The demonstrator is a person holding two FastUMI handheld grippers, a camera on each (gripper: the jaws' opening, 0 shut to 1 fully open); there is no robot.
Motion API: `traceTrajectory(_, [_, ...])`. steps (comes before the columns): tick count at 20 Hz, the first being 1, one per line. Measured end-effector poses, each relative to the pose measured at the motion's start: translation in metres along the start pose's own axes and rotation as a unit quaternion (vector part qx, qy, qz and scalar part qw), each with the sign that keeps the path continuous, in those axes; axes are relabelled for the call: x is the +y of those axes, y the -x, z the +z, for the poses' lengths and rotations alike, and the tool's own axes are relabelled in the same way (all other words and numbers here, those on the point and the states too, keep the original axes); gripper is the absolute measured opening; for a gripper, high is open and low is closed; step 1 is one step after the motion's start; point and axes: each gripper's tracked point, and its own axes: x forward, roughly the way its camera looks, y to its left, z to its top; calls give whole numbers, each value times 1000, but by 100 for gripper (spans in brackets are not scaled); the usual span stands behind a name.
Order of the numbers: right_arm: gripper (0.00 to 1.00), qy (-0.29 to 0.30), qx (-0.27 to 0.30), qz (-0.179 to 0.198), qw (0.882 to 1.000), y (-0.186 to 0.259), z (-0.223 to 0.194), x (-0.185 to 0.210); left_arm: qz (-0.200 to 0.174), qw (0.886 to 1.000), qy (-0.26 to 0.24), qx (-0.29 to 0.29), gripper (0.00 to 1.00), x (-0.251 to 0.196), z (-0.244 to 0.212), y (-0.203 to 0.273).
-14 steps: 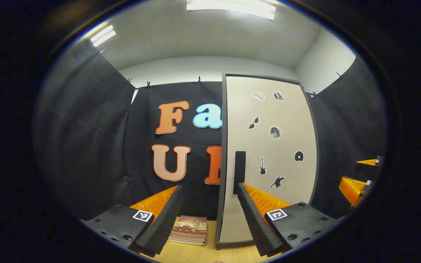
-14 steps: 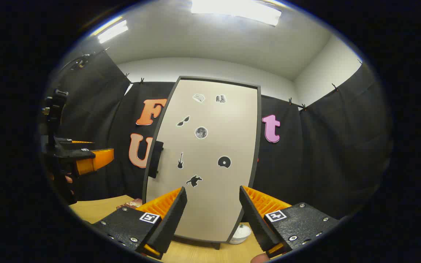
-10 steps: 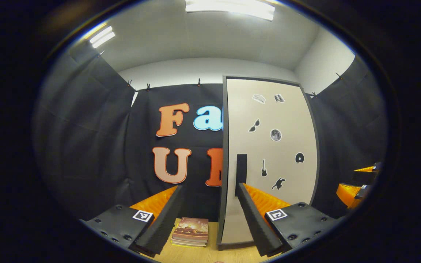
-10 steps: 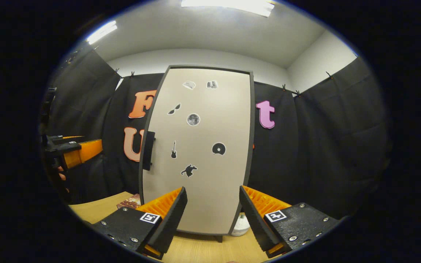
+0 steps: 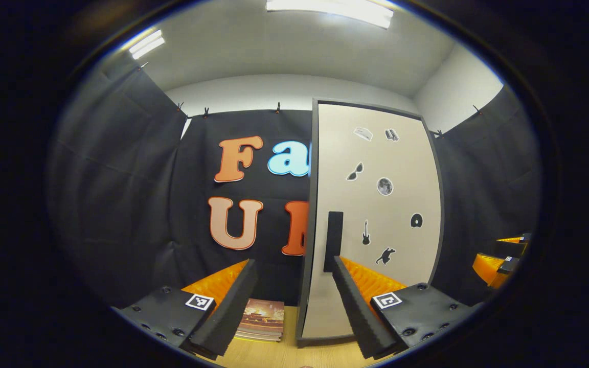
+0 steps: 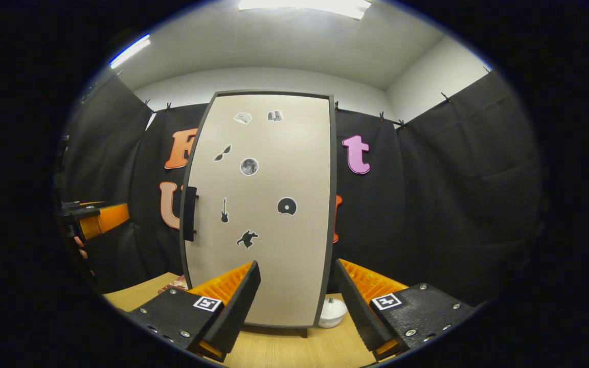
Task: Open the cabinet door with the right hand, grasp the bottle in the cabinet with the left hand and place it on the coaster, then close the cabinet door with the right hand.
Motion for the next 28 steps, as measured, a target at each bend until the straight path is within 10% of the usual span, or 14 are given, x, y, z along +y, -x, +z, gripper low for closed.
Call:
traceTrajectory(13, [94,2,-11,25,1000,-24,6,37,23,999,-34,7,97,32,-2,9])
traceTrajectory(28, [94,-38,71,131,988,-111,-14,194,128,989,-51,55,97,151,-34,55])
